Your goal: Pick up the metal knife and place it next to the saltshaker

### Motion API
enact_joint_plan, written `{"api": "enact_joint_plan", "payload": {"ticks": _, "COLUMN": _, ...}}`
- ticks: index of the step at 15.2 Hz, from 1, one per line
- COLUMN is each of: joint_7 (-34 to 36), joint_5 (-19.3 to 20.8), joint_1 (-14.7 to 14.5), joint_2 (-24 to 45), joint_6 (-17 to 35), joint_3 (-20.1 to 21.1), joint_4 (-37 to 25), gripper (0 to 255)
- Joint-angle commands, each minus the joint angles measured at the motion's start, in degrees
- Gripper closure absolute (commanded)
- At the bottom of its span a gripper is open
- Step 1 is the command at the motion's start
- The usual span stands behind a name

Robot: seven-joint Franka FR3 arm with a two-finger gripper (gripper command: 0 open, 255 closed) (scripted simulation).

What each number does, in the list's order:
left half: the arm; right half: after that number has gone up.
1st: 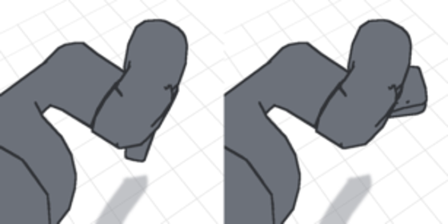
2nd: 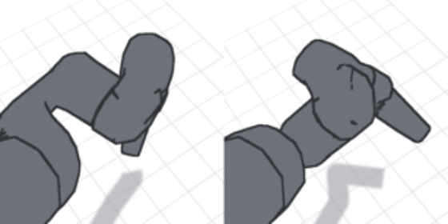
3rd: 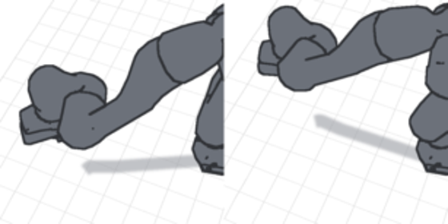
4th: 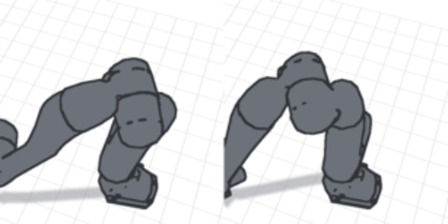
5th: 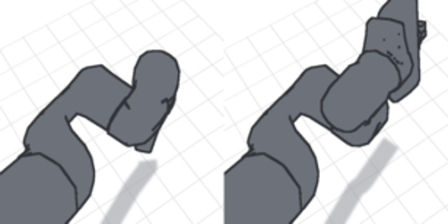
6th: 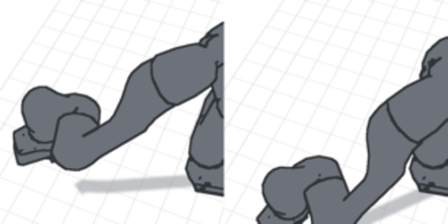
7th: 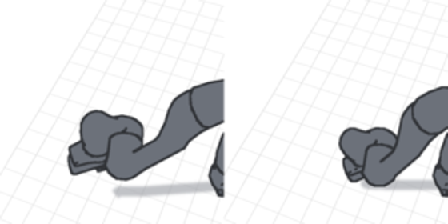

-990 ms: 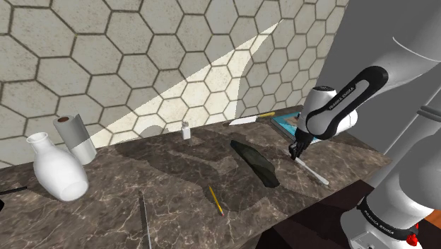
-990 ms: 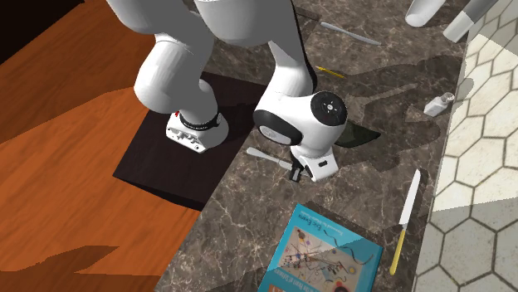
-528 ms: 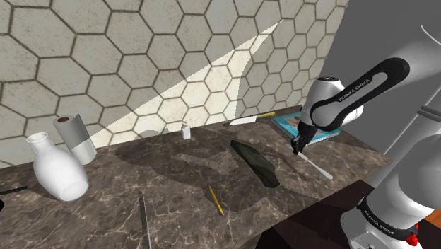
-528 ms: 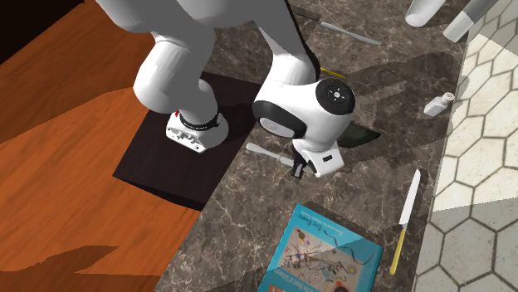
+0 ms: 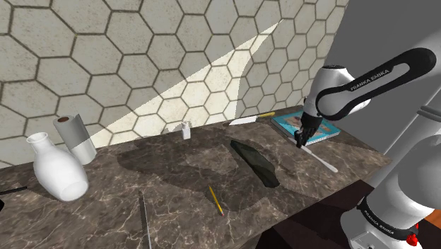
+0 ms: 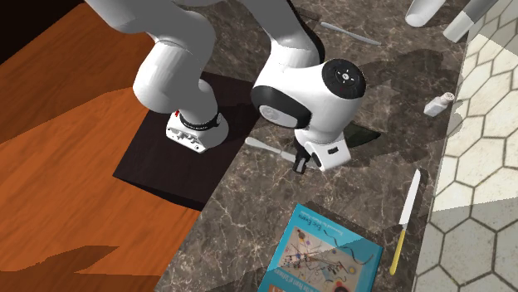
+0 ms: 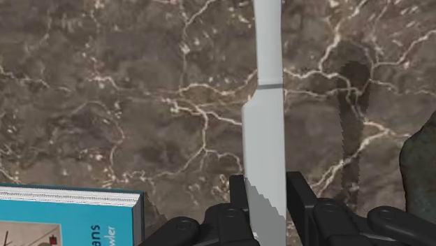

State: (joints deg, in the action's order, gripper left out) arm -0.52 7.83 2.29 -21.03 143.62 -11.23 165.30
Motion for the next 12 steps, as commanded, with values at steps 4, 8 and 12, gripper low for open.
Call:
{"api": "enact_joint_plan", "payload": {"ticks": 4, "joint_7": 0.05, "joint_5": -0.02, "joint_1": 0.16, "joint_2": -4.36, "joint_6": -5.83, "joint_3": 0.43, "joint_4": -1.44, "gripper": 255}}
{"api": "enact_joint_plan", "payload": {"ticks": 8, "joint_7": 0.07, "joint_5": -0.15, "joint_1": 0.22, "joint_2": -7.44, "joint_6": -10.23, "joint_3": 0.8, "joint_4": -2.76, "gripper": 255}}
{"api": "enact_joint_plan", "payload": {"ticks": 12, "joint_7": 0.06, "joint_5": -0.34, "joint_1": 0.24, "joint_2": -10.11, "joint_6": -14.46, "joint_3": 1.15, "joint_4": -4.33, "gripper": 255}}
